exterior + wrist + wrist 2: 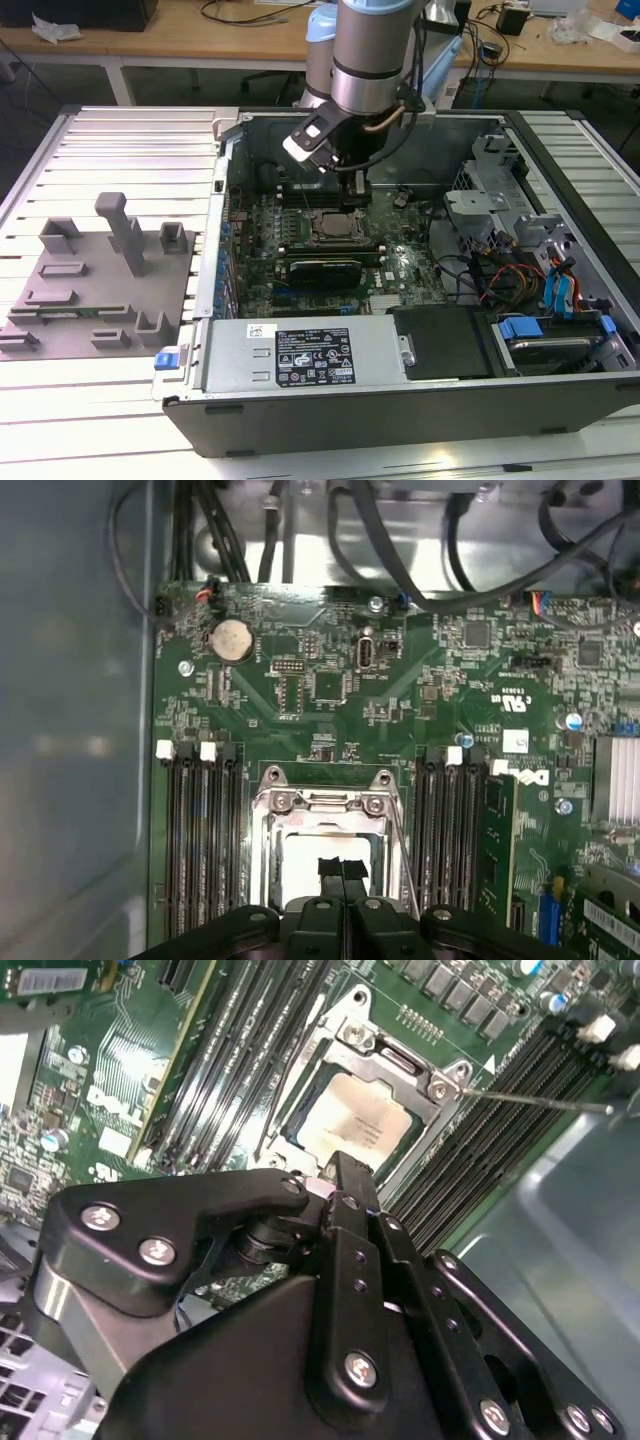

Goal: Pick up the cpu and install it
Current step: 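Close the cpu cover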

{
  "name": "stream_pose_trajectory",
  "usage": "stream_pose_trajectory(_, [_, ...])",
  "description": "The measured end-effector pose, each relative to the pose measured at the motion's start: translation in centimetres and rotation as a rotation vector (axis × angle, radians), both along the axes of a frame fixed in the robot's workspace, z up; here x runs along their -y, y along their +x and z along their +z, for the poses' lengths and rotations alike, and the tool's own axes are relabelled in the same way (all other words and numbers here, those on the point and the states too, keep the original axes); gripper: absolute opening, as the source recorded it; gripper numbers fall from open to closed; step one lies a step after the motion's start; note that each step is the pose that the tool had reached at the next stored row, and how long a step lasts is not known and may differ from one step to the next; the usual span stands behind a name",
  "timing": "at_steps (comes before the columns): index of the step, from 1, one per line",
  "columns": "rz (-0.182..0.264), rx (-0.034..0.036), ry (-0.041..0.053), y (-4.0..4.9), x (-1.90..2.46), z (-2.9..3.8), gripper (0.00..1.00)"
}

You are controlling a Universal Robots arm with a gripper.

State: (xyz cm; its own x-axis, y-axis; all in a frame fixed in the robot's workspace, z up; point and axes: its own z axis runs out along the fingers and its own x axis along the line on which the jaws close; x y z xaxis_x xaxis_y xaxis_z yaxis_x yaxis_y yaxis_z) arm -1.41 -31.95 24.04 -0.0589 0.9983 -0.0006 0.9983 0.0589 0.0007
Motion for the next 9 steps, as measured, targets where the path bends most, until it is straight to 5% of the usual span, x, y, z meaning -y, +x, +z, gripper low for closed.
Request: stream_pose_trajectory(9, [0.18,0.0001,-0.0003,-0.01,0.0,-0.05,0.11])
